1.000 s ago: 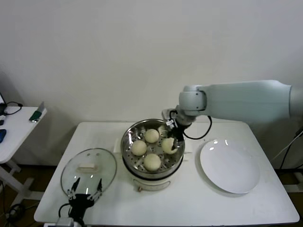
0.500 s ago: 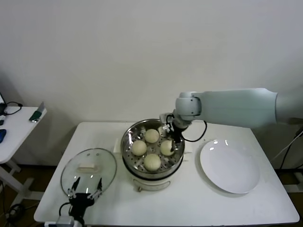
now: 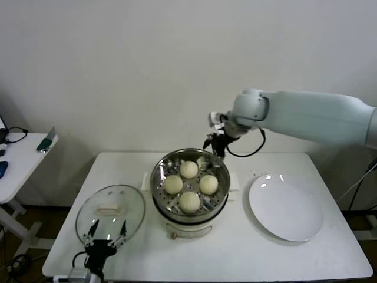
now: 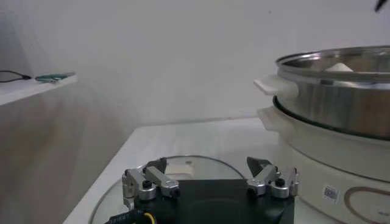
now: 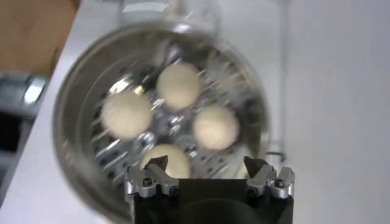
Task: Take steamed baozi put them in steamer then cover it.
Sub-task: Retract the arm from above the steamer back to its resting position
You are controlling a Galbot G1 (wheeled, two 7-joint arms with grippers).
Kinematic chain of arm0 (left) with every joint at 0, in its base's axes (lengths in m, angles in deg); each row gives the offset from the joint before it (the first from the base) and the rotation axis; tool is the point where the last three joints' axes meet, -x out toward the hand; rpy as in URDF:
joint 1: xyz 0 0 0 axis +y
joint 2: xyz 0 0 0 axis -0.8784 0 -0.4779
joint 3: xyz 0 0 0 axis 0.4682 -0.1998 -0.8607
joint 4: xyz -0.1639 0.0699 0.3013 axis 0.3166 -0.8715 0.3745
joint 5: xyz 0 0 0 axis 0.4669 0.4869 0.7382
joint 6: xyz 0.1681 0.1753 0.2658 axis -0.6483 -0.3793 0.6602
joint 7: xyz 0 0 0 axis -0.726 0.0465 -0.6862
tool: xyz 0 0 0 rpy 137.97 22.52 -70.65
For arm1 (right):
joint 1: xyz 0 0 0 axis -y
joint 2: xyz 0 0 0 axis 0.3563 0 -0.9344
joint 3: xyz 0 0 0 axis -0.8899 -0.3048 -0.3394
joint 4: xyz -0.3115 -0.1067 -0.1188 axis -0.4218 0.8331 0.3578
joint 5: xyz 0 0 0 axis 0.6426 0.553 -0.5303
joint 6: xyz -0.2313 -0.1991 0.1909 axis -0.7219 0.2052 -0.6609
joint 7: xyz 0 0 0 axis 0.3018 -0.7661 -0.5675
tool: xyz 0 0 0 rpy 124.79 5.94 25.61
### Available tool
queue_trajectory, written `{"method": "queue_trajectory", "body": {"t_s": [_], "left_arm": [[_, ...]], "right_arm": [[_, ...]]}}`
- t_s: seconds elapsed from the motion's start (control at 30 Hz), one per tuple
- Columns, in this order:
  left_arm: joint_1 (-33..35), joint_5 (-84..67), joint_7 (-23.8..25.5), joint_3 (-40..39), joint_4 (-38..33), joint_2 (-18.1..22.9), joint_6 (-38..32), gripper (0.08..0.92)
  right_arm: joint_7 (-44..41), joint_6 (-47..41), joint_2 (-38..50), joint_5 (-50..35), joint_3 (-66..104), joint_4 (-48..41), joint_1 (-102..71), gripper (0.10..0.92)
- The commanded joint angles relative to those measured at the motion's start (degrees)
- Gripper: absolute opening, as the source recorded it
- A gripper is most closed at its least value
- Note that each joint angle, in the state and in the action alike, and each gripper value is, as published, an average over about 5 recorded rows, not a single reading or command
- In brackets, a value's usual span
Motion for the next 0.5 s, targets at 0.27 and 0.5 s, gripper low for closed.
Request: {"method": "queue_trajectory", "body": {"t_s": [0.27,0.5], "left_arm": [[-2.2,1.1,-1.8,0.9,-0.6,-1.8,-2.2,0.823],[-4.1,5.1,-1.8,0.8,0.1,-2.1,-4.8,0.823]], "right_arm": [[39.0,4.5,28.5,4.0,69.8,13.2,-58.8,0.823],[38.3,11.6,25.1,12.4,108.7,17.4,-100.8,0.823]]}}
